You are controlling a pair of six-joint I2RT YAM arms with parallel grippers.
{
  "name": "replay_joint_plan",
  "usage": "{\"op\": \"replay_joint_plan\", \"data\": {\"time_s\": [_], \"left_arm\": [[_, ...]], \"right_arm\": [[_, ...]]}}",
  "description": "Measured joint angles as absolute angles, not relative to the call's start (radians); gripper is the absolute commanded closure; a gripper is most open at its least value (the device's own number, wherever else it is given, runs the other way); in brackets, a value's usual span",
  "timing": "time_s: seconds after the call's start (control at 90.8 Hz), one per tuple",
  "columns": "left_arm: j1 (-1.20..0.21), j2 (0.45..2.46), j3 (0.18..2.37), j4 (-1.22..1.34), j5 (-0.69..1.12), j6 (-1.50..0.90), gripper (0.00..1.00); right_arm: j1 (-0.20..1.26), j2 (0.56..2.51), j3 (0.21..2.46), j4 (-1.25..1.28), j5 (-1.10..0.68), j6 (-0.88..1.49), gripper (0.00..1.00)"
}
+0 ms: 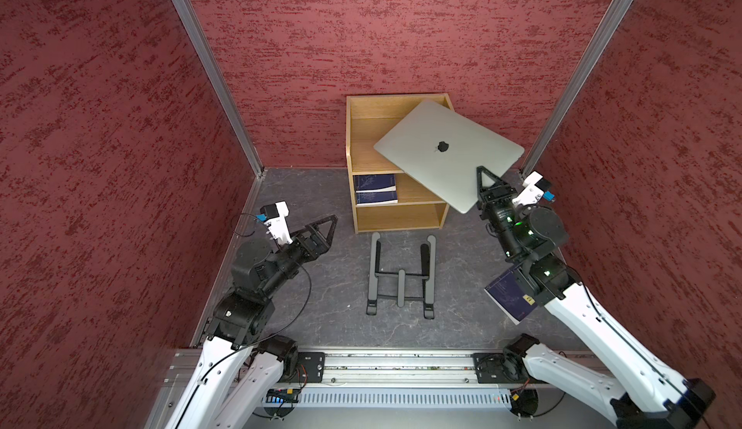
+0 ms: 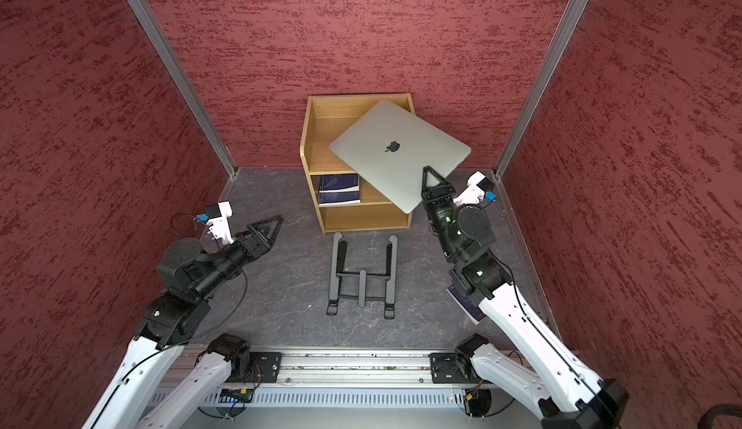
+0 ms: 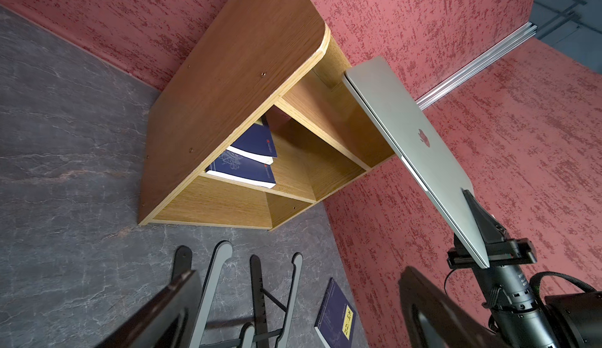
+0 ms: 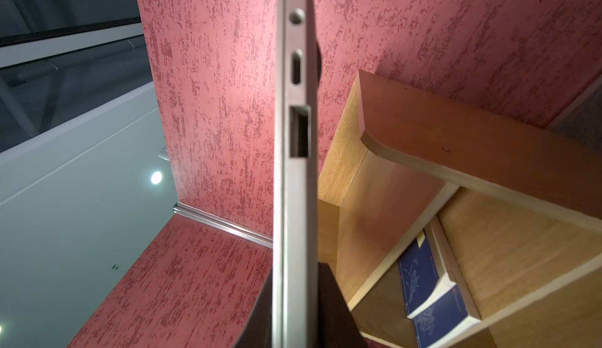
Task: Close the laptop lid and set it aside
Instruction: Place the laptop on the shelf.
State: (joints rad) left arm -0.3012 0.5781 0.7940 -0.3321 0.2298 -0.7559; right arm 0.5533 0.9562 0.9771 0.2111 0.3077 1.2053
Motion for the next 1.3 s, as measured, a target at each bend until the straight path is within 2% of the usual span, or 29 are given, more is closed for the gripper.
{"op": "replay_joint_plan", "data": {"time_s": [0.463,0.782,0.981,1.3], "left_arm": [[-0.301,0.582,0.79,-0.321,0.226,-0.772,0.02],[-0.301,0.575,0.79,-0.322,0.216,-0.77,0.02],[-0.301,0.575,0.79,-0.324,0.202,-0.77,0.02],[-0.301,0.574,0.793,-0.345,0.192,-0.761,0.02]], "right_arm": [[0.8,1.281,1.171,0.374,0.648,1.004,1.0],[0.836,1.389,1.216,0.415,0.867,0.943,1.0],[0.844,1.495,1.313,0.429,0.979,0.973,1.0],[0.883,1.645,1.454,0.316,1.143,1.171,0.99]]}}
